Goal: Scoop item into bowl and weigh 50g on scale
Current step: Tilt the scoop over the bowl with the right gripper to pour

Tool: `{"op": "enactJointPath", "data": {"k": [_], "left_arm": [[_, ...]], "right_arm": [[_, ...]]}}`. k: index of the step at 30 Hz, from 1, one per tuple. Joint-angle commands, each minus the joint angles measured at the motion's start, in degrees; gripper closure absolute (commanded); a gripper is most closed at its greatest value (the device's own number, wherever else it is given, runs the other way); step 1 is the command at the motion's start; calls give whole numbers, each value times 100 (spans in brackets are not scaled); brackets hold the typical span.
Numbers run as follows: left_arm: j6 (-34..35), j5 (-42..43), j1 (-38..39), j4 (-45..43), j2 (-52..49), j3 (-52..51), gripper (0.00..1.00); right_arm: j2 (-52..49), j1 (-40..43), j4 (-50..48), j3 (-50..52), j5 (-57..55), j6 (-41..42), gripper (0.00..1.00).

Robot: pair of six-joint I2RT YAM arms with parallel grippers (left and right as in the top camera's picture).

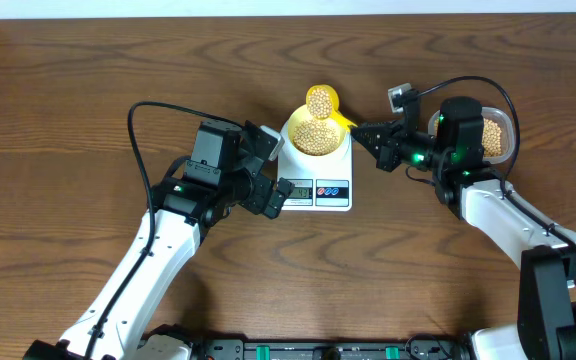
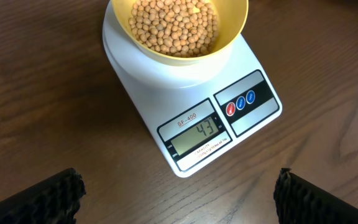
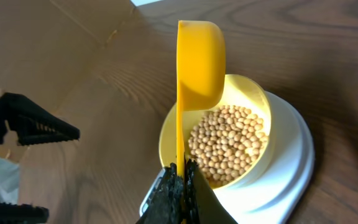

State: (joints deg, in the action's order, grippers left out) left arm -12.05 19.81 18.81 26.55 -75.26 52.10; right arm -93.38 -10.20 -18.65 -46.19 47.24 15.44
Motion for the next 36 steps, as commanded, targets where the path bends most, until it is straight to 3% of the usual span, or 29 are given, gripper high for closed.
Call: {"op": "enactJointPath", "data": {"k": [1, 36], "left_arm": [[-33, 50, -26, -4, -39, -33, 0], [-31, 50, -26, -4, -39, -33, 0]], "right_arm": [[-2, -24, 114, -13, -83, -636, 99], [17, 170, 223, -15, -83, -892, 99]]}}
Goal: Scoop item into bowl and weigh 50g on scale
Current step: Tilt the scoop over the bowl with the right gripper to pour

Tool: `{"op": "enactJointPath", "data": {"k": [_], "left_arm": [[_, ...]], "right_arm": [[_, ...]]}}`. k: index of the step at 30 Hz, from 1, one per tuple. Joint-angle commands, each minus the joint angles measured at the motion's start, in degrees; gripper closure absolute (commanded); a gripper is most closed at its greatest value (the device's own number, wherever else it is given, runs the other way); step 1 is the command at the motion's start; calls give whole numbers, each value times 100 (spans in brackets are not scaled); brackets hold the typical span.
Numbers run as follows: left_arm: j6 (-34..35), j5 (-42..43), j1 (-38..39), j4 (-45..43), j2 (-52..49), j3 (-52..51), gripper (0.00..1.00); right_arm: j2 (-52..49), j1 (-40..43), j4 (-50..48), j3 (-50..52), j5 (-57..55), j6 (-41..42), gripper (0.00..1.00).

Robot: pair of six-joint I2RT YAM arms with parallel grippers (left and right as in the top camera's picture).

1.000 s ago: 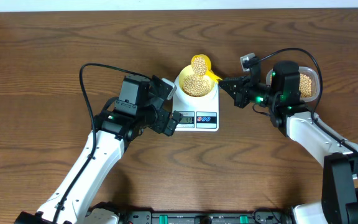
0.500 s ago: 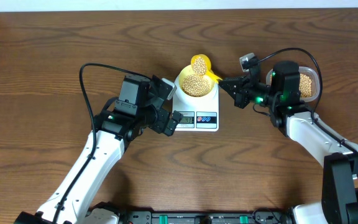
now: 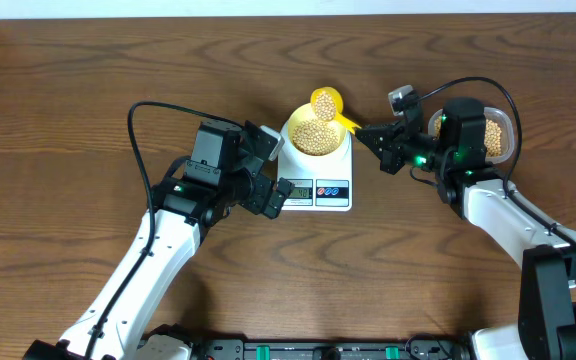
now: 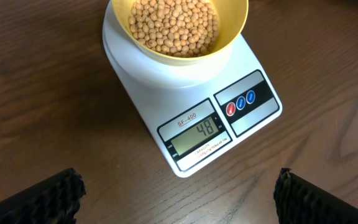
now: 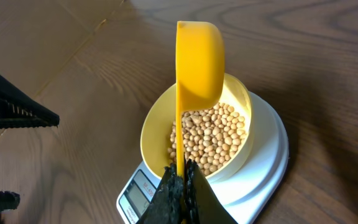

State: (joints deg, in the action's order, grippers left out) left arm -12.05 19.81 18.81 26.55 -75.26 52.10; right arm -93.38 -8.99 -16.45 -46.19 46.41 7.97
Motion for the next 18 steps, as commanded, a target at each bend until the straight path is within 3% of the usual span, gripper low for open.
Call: {"op": "enactJointPath", "data": {"k": [1, 18], "left_arm": [[-31, 48, -26, -4, -39, -33, 0], [-31, 48, -24, -4, -39, -33, 0]], "right_arm": [[17, 55, 2, -15, 0, -146, 99], [17, 87, 186, -15, 20, -562, 99]]}}
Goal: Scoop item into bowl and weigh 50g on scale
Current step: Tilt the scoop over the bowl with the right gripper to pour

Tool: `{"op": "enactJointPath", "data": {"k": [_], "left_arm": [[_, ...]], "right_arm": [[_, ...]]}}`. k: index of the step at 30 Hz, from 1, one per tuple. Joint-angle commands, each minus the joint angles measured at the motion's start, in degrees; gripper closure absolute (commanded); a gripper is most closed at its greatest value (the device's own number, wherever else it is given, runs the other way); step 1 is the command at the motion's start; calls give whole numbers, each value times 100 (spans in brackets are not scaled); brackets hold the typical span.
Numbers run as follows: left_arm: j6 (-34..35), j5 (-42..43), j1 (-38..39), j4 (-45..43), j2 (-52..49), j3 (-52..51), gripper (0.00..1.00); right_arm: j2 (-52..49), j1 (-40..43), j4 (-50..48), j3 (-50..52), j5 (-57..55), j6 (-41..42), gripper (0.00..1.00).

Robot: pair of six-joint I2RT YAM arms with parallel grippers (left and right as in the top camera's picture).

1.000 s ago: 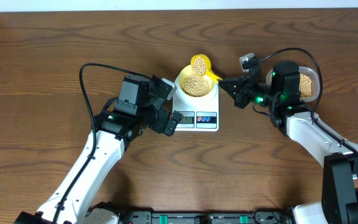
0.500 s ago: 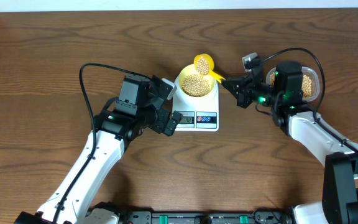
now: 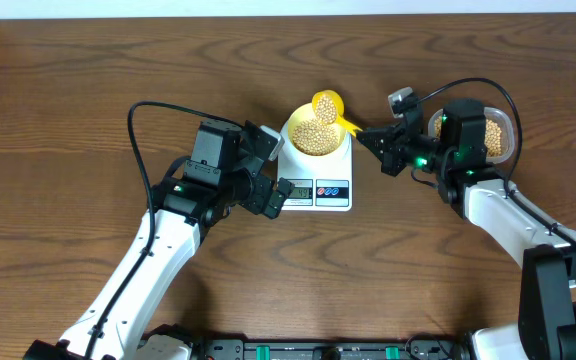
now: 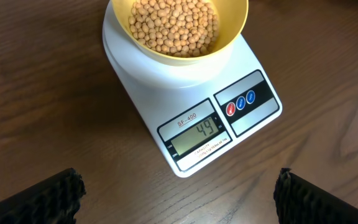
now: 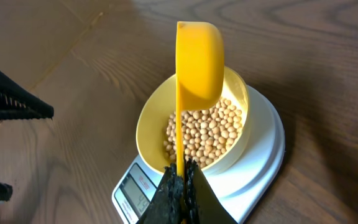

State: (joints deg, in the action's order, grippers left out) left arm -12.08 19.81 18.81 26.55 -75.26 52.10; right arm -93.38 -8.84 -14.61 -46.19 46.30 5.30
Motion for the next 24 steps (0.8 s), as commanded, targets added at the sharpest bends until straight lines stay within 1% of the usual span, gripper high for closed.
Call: {"op": "enactJointPath", "data": {"k": [1, 3, 24], "left_arm": [[-28, 48, -26, -4, -39, -33, 0], [-31, 48, -26, -4, -39, -33, 0], [-31, 48, -26, -4, -39, -33, 0]], "right_arm": [[17, 72, 15, -15, 28, -396, 99], [17, 72, 55, -15, 9, -555, 99], [94, 90, 111, -17, -133, -555, 99]]}}
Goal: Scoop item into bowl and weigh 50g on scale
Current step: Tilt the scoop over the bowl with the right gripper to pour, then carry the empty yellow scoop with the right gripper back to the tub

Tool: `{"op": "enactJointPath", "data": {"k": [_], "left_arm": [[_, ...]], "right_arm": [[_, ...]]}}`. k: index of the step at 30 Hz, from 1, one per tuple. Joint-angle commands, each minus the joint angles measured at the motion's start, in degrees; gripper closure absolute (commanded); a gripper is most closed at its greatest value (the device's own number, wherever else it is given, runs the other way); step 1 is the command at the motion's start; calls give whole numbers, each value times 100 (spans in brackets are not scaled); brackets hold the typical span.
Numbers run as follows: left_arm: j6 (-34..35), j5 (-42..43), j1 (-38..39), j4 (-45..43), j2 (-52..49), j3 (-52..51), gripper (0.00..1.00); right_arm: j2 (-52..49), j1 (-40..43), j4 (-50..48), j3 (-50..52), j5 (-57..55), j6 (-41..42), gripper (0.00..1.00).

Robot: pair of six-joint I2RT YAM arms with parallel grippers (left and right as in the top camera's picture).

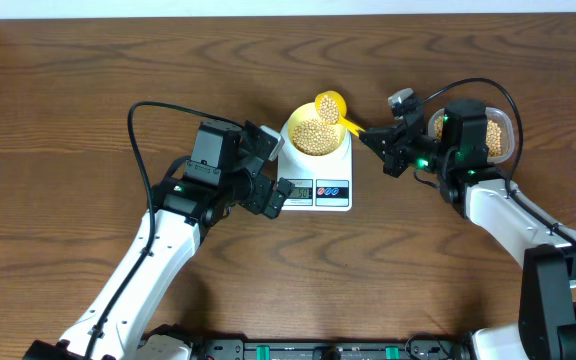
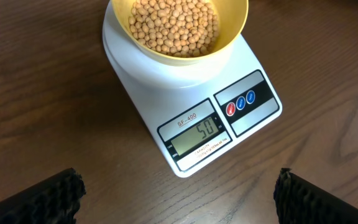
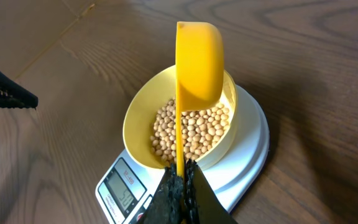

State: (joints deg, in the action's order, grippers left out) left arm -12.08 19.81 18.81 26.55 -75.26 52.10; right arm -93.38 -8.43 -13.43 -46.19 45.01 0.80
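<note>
A yellow bowl (image 1: 315, 135) of soybeans sits on the white scale (image 1: 332, 190); in the left wrist view the scale's display (image 2: 197, 134) reads 50. My right gripper (image 3: 181, 180) is shut on the handle of a yellow scoop (image 3: 199, 62), held over the bowl's far right rim (image 3: 232, 93). The scoop (image 1: 330, 106) still holds some beans. My left gripper (image 2: 178, 196) is open, just in front of the scale, nothing between its fingers.
A clear container of soybeans (image 1: 494, 135) stands behind the right arm at the table's right side. Brown wooden table (image 1: 68, 120) all around.
The scale reading rose from 49 to 50. The scoop has shifted slightly right over the bowl's rim. My left gripper has not moved.
The scale read 43 with the full scoop over the bowl's far rim. Then it read 48, then 49, now 50, with fewer beans in the scoop each time. The right gripper held the scoop throughout; the left stayed open in front of the scale.
</note>
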Motion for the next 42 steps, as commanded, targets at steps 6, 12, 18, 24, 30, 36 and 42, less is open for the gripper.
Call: {"op": "enactJointPath", "data": {"k": [6, 12, 18, 24, 30, 36, 42], "left_arm": [[-31, 48, -26, -4, -39, -33, 0], [-31, 50, -26, -4, -39, -33, 0], [-31, 48, -26, -4, -39, -33, 0], [-31, 48, -26, -4, -39, -33, 0], [-31, 48, -26, -4, -39, -33, 0], [-28, 48, -24, -4, -39, -33, 0], [-28, 48, -26, -4, -39, -33, 0]], "right_arm": [[94, 52, -7, -17, 37, 153, 99], [94, 59, -9, -17, 57, 968, 99], [94, 120, -291, -17, 83, 2184, 99], [94, 369, -1167, -17, 704, 3075, 99], [94, 857, -1537, -17, 1128, 3875, 99], [94, 1403, -1530, -17, 1628, 4210, 99], [94, 1744, -1530, -17, 1753, 4489, 99]]}}
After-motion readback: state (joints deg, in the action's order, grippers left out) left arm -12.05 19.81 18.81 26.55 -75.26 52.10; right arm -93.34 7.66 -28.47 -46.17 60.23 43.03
